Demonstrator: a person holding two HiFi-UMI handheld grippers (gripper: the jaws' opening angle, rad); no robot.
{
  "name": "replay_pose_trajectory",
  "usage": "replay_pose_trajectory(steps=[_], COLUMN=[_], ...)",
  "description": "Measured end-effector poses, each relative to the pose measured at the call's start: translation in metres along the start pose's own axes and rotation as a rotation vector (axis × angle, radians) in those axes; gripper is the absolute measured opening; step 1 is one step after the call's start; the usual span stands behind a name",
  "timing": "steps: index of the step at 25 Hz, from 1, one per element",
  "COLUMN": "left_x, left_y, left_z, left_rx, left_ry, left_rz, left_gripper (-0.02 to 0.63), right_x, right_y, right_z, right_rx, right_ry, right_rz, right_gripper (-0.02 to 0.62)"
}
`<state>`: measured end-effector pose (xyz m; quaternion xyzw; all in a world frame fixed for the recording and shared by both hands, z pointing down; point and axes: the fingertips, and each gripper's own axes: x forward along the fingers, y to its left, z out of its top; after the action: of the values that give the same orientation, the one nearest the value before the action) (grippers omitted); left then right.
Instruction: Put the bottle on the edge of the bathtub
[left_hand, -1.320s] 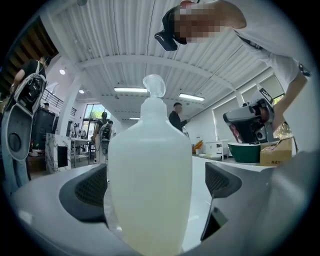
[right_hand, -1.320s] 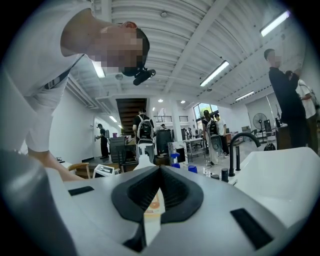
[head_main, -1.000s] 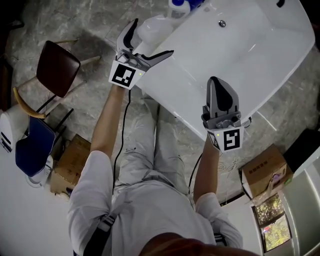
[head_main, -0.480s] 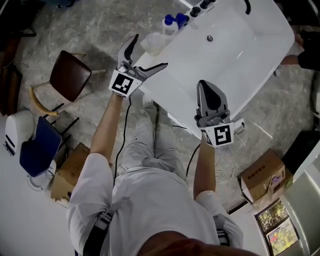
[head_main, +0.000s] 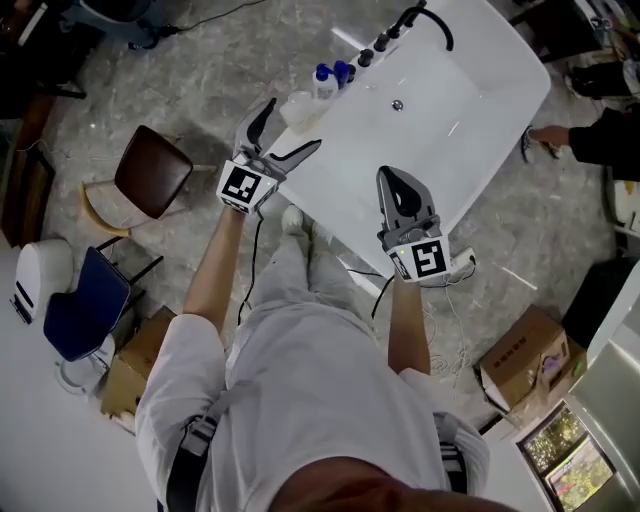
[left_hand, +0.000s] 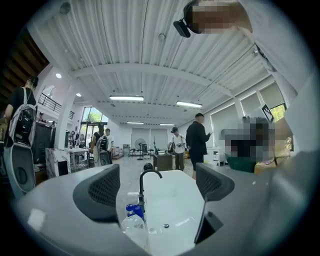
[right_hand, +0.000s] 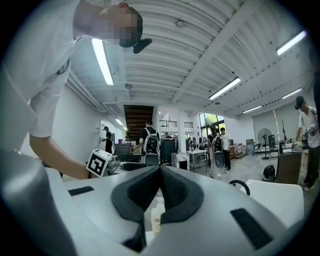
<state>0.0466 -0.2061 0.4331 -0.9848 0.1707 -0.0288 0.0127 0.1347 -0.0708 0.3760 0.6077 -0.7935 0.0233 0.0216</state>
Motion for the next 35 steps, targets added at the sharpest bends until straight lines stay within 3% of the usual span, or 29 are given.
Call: replay_pose_trajectory(steps=[8,22,26,31,35], left_x=[-0.029,-0.055,-0.060,-0.068,-0.074], left_y=[-0.027,-0.055,-0.059,-0.070,-0.063], left_z=[0.053,0.104,0.106,0.117,0.120], left_rx=[0.010,0.022,0.039,0.136,0.056], left_ry=[0.003,-0.053,-0.033,0.015,0.002], left_rz=[0.013,0.073,0.084,0.090,0.109], left_gripper=[0.380,-0.005,-0.006,-0.006,-0.006], right_x=[-0.019,-0.026,-0.018,-0.012,-0.006], right_y=[0.012,0.024,0.028,0.031,0.032], right_z=[0.039,0.068,0.069,0.074,0.083], right_rx=[-0.001,-0.042,-0.051,-0.053,-0.068], right_ry=[-0.022,-0.058,-0.064,-0.080,-0.092], right_rz=[-0.005,0.012,0.029,0.030,0.031], right_gripper=[0.002,0.000,0.001,0.002,0.002])
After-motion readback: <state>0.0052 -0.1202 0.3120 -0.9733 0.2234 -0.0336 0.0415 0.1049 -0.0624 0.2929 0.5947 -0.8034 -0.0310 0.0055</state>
